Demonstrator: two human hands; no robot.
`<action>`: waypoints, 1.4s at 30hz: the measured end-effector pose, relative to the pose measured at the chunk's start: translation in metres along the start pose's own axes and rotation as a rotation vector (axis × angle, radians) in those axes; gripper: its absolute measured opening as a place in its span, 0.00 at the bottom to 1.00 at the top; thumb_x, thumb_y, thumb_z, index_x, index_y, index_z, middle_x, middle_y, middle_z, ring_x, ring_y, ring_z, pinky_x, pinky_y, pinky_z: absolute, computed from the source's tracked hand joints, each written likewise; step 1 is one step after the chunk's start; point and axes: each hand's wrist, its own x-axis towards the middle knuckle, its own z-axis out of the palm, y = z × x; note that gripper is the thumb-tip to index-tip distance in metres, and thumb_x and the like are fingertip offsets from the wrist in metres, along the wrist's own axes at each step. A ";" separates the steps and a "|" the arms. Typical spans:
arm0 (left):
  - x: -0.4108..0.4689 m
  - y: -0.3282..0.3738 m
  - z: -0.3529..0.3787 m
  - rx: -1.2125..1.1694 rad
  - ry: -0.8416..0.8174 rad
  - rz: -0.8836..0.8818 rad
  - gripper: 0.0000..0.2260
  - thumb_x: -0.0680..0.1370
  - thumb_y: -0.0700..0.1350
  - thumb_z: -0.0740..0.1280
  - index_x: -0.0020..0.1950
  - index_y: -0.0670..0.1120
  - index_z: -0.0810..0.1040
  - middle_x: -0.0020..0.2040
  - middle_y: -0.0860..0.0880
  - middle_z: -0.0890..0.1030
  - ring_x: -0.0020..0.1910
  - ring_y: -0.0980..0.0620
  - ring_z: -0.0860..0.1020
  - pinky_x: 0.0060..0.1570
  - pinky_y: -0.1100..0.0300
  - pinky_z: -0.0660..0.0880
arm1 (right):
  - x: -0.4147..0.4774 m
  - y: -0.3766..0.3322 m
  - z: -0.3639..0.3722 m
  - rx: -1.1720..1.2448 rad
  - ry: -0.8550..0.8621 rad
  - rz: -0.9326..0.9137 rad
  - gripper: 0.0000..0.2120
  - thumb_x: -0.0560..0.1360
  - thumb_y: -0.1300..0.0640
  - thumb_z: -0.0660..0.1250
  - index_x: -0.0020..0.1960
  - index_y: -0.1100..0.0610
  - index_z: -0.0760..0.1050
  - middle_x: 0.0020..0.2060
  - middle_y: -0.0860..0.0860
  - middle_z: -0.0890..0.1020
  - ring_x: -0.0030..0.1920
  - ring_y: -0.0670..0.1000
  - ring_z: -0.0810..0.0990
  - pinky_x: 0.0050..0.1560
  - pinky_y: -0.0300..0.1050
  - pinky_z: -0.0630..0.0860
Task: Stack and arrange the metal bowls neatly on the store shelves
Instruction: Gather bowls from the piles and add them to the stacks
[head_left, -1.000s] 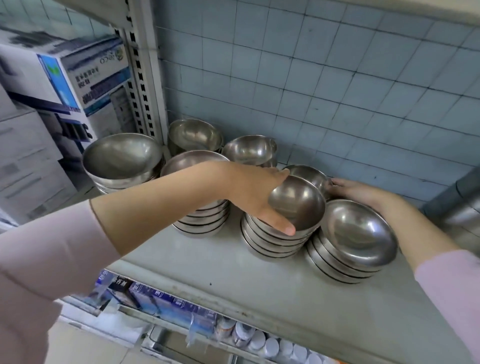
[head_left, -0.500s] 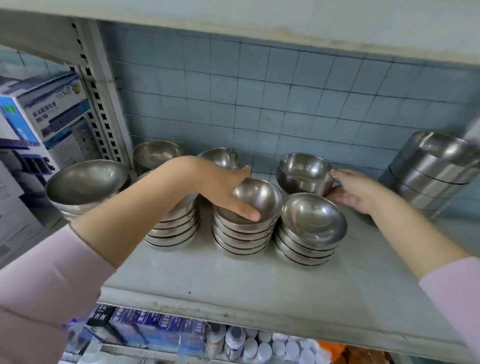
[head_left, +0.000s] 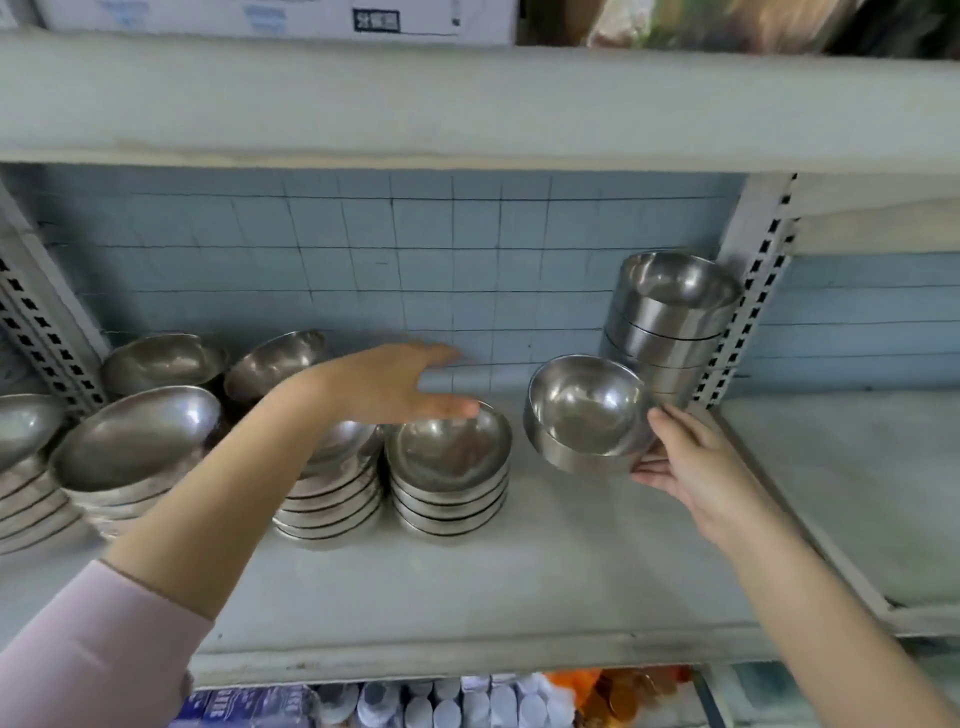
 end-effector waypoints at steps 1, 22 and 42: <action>0.003 0.011 0.008 0.008 -0.030 0.017 0.45 0.65 0.75 0.59 0.78 0.56 0.56 0.78 0.57 0.60 0.76 0.53 0.60 0.73 0.57 0.57 | -0.001 0.008 -0.010 -0.021 0.012 0.003 0.18 0.81 0.54 0.64 0.69 0.55 0.72 0.38 0.58 0.83 0.33 0.52 0.83 0.34 0.42 0.80; 0.010 0.030 0.080 0.165 0.095 -0.060 0.48 0.61 0.81 0.49 0.78 0.62 0.47 0.80 0.56 0.45 0.79 0.51 0.43 0.75 0.49 0.40 | 0.002 0.037 -0.067 -0.572 0.053 -0.223 0.23 0.80 0.45 0.62 0.72 0.53 0.69 0.68 0.54 0.71 0.66 0.53 0.72 0.65 0.50 0.70; -0.105 -0.197 -0.072 0.211 0.164 -0.454 0.37 0.74 0.66 0.64 0.77 0.48 0.60 0.76 0.48 0.65 0.73 0.45 0.66 0.70 0.49 0.64 | 0.012 -0.090 0.272 -0.803 -0.681 -0.373 0.26 0.76 0.37 0.63 0.69 0.47 0.71 0.68 0.47 0.75 0.67 0.49 0.73 0.67 0.49 0.70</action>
